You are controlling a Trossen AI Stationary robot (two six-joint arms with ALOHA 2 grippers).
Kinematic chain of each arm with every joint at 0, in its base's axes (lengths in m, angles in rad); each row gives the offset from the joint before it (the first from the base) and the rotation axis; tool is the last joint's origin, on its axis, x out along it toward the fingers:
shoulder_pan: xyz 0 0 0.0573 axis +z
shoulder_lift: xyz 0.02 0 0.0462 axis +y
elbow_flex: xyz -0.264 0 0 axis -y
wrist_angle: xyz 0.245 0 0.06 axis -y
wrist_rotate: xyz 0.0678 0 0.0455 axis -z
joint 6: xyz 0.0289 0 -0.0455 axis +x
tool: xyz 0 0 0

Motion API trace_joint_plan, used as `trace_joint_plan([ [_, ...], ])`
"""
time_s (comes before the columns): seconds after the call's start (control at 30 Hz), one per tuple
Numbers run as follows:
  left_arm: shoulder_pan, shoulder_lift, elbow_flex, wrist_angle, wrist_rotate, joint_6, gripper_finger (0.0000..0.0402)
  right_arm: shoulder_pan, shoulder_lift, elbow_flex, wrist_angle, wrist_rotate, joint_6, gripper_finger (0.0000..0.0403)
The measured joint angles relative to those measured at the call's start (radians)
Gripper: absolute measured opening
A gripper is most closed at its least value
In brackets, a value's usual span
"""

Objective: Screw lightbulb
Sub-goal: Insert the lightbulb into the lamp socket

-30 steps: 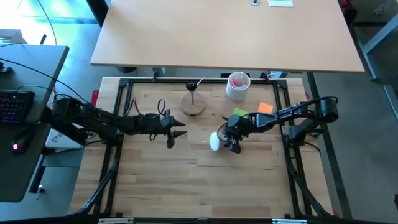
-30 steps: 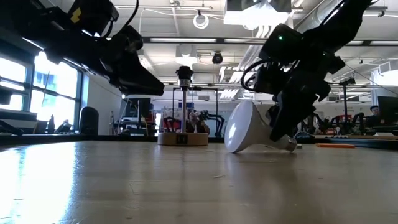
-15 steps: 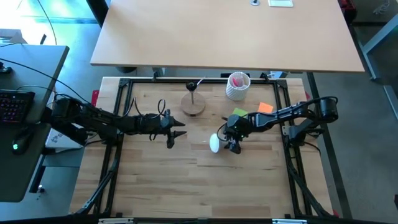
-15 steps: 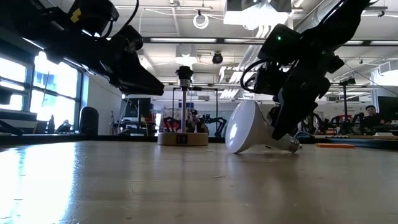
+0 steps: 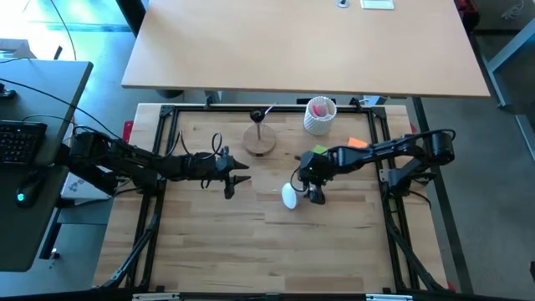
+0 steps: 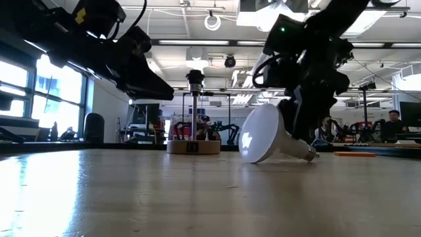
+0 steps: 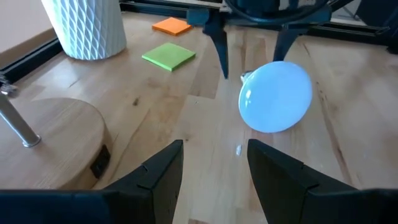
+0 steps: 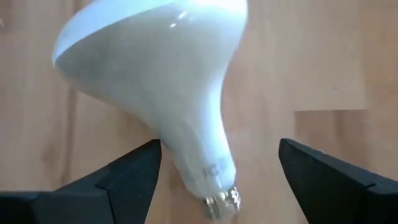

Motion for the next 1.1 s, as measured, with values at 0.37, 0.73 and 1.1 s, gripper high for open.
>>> trace_joint_plan([
  [0.37, 0.008, 0.0, 0.0, -0.001, -0.008, 0.009, 0.0174, 0.105, 0.0, 0.026, 0.11, 0.044, -0.116, 0.0323],
  [0.73, 0.01, 0.0, 0.0, 0.0, -0.008, 0.042, 0.0174, 0.105, 0.045, 0.024, 0.205, 0.057, -0.085, 0.0323],
  [1.1, 0.015, 0.0, 0.0, 0.0, -0.009, 0.035, 0.0174, 0.102, 0.17, 0.022, 0.317, 0.013, -0.084, 0.0319],
])
